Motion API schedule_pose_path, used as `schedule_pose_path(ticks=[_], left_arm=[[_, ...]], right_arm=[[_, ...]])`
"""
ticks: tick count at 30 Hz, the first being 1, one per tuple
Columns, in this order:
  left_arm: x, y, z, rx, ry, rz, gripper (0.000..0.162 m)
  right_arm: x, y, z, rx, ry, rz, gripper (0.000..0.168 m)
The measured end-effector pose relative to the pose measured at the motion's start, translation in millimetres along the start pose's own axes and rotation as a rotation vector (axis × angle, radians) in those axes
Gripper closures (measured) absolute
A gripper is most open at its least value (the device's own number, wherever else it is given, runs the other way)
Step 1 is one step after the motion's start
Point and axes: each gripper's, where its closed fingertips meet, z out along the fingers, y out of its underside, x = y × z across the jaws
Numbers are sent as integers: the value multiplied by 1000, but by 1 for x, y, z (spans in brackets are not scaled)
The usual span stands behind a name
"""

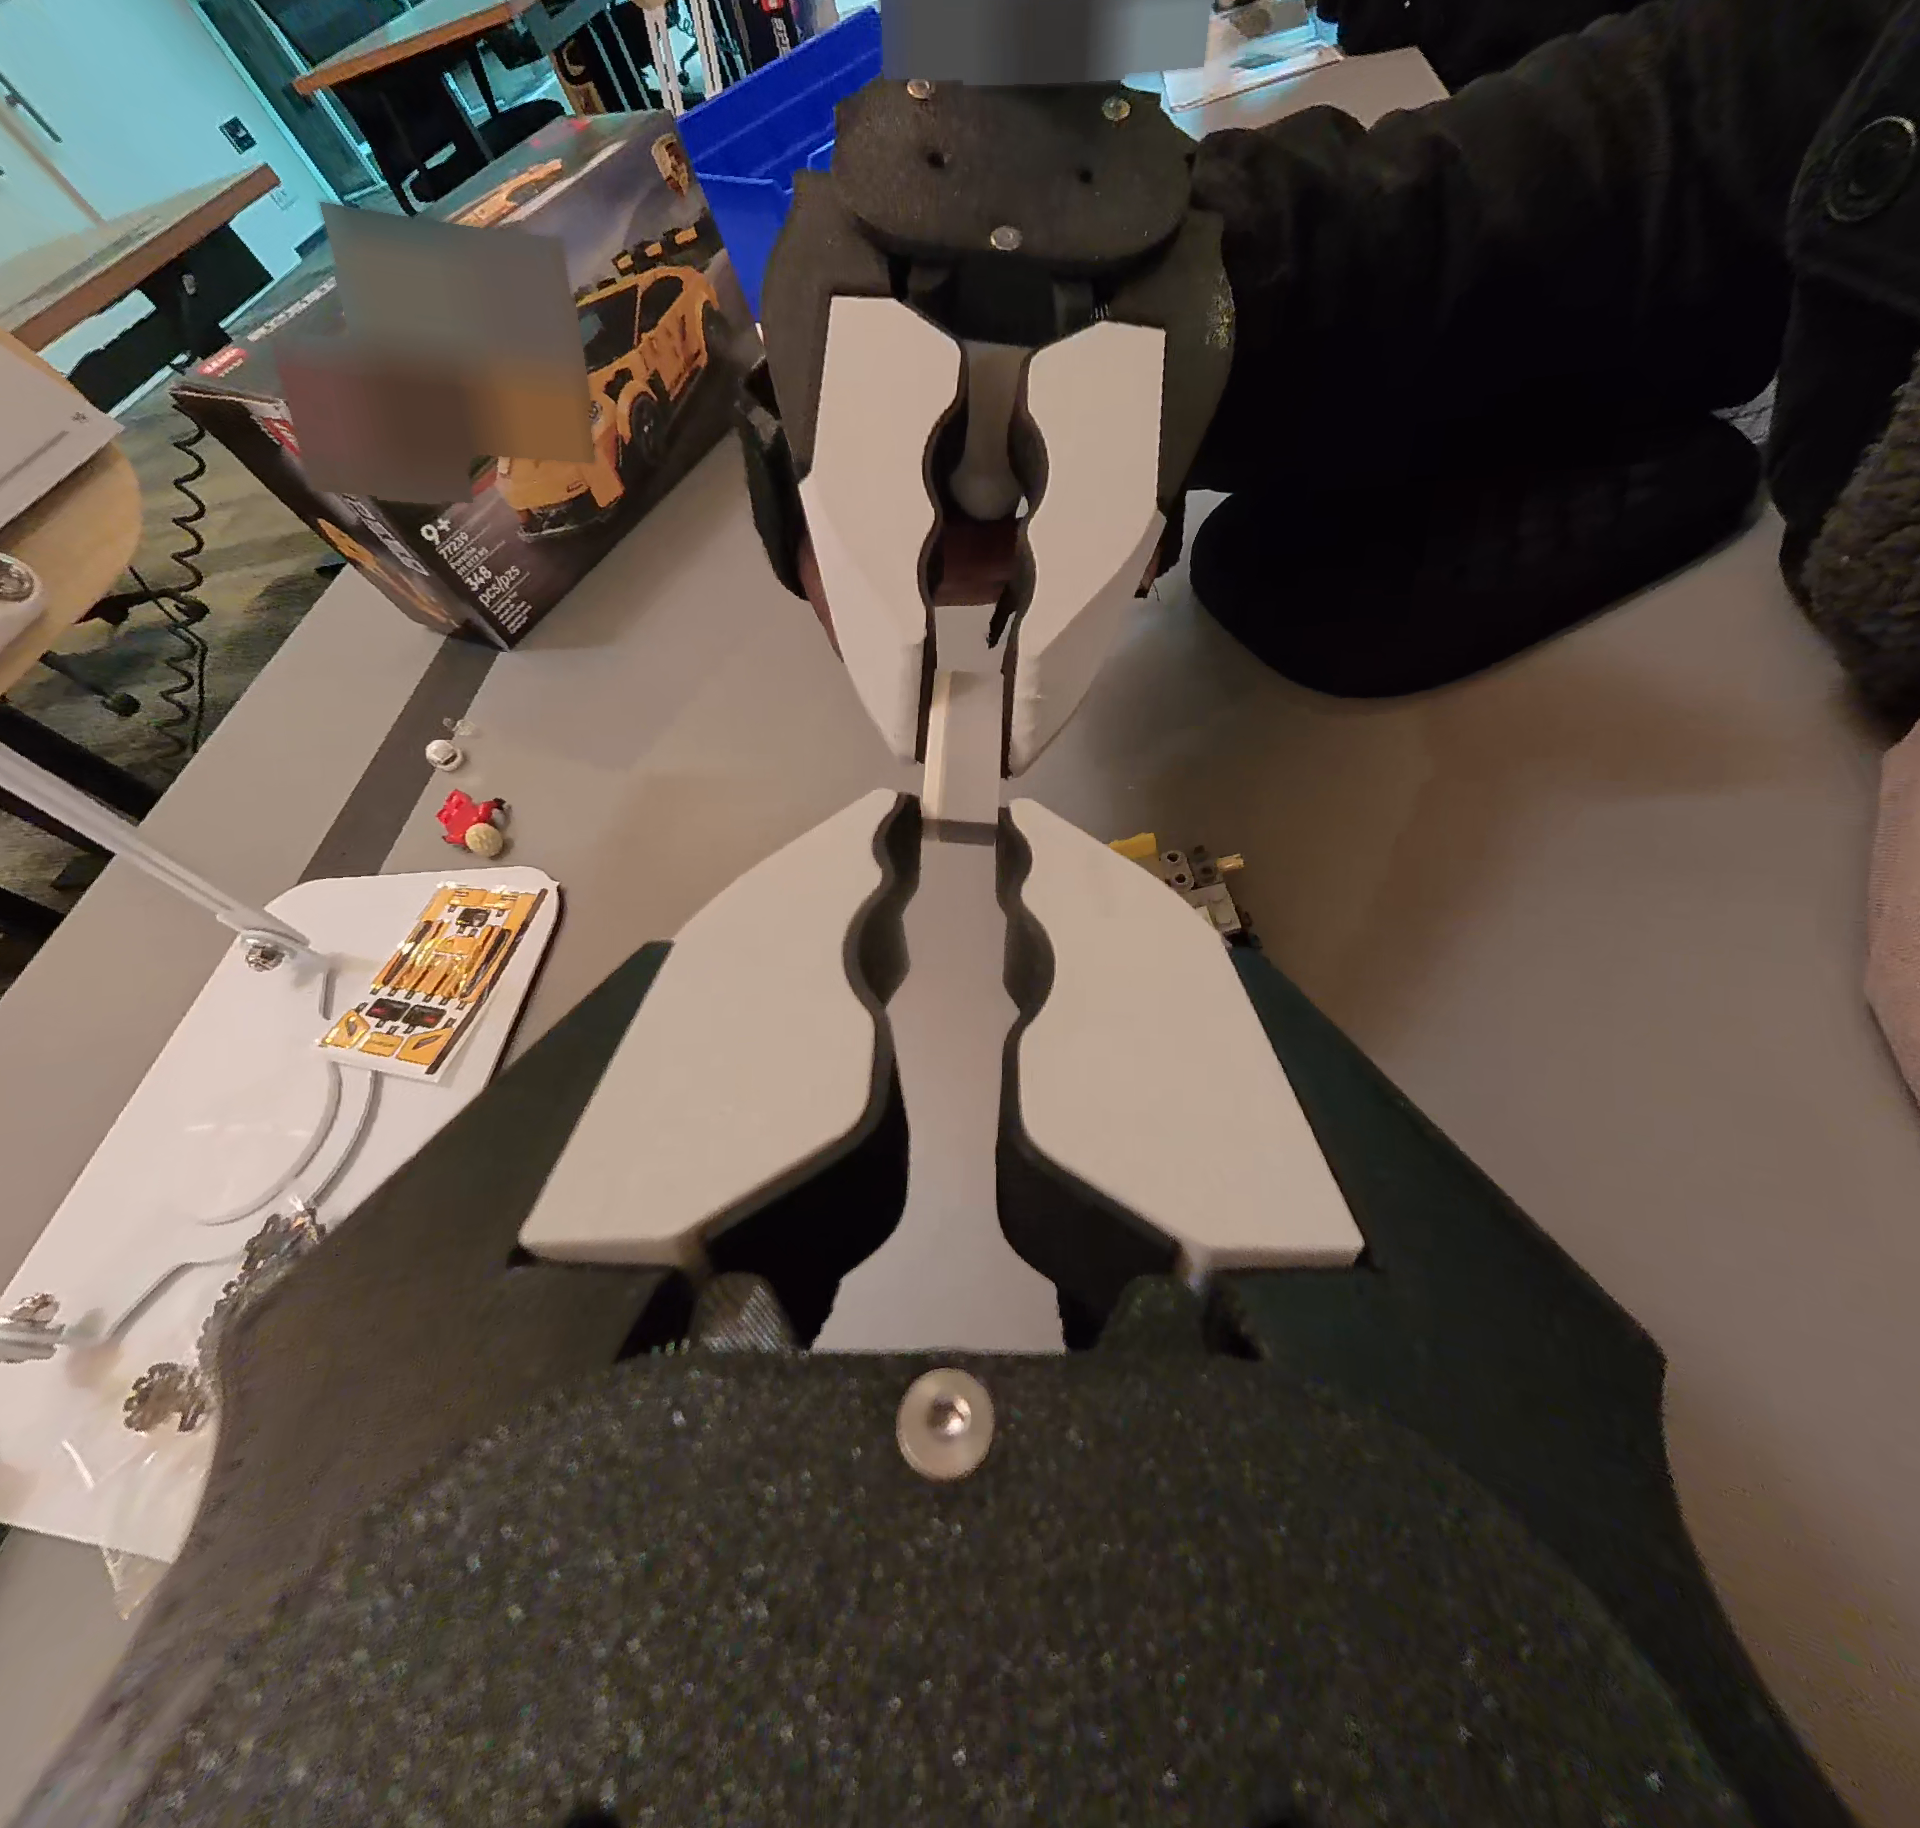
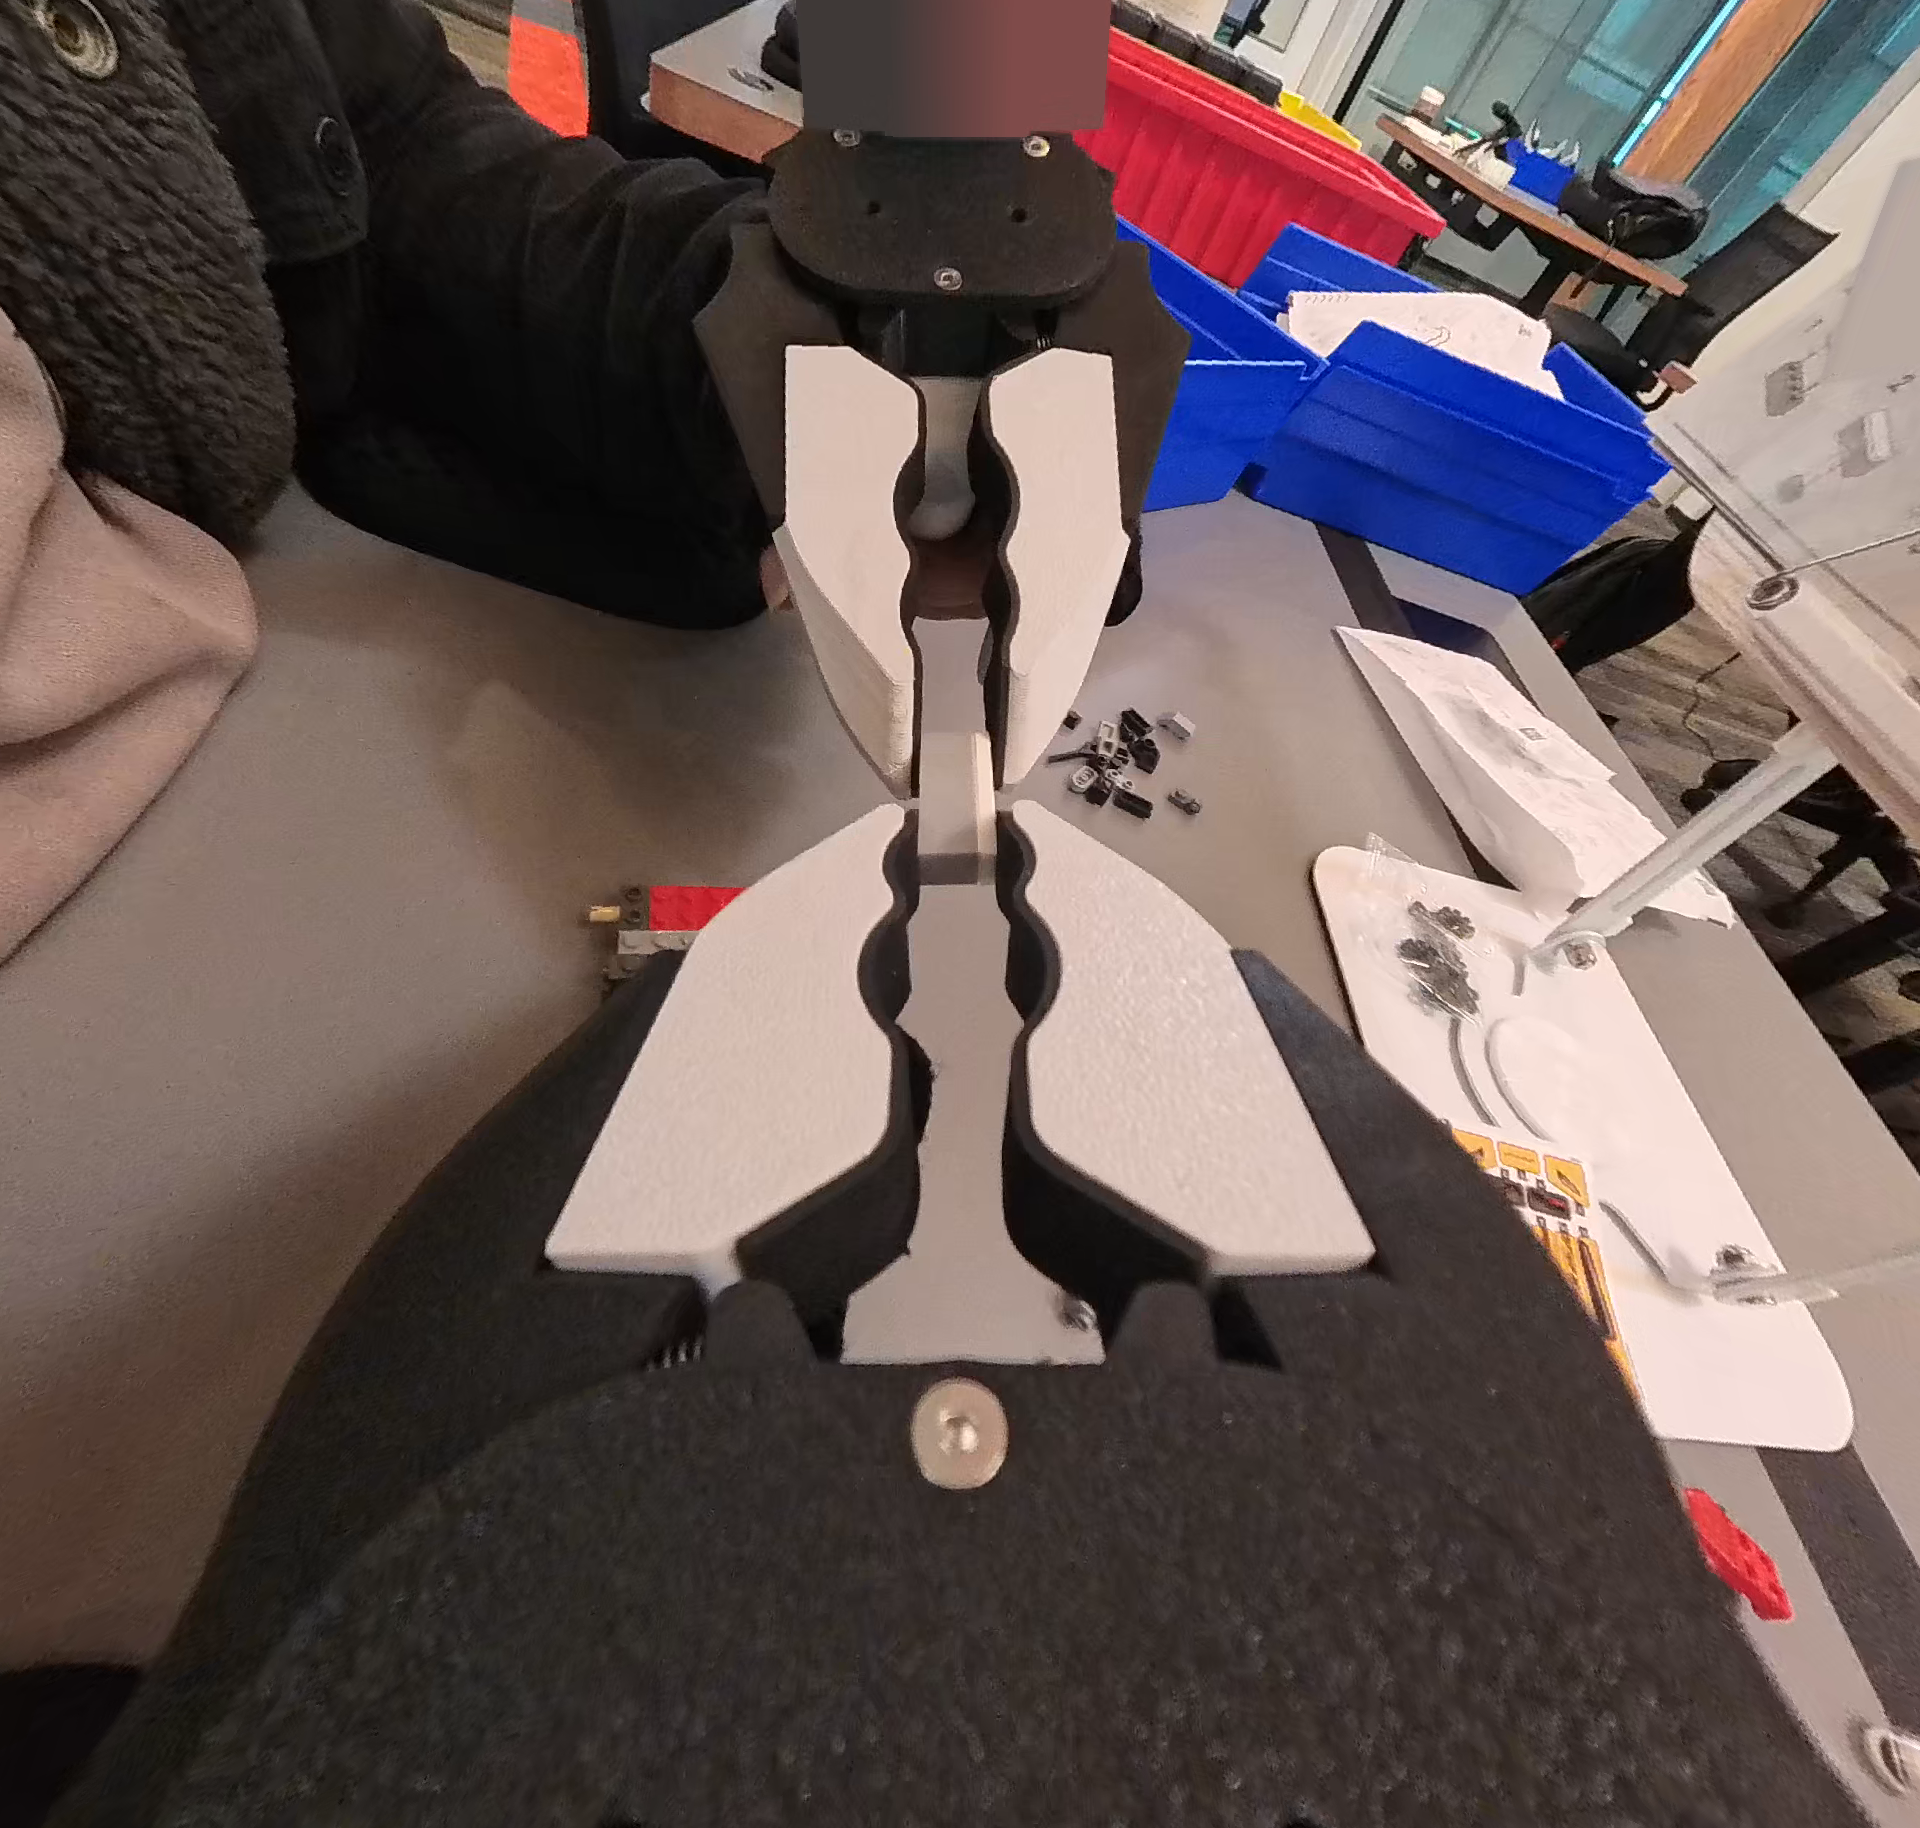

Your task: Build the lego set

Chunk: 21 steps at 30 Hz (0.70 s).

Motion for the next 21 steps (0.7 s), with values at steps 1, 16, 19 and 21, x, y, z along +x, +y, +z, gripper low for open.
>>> schedule_pose_path(ticks=[1,16,19,21], left_arm=[[1,0,0,2,5,-1,148],[5,-6,-2,12,43,-53,148],[3,-6,-1,12,48,-100,148],[1,-6,-1,3,42,-152,148]], right_arm=[[-1,-1,0,8,-6,3,155],[-3,-11,-4,64,-39,47,155],[-1,-10,-5,66,-36,61,155],[2,-9,-5,62,-28,78,155]])
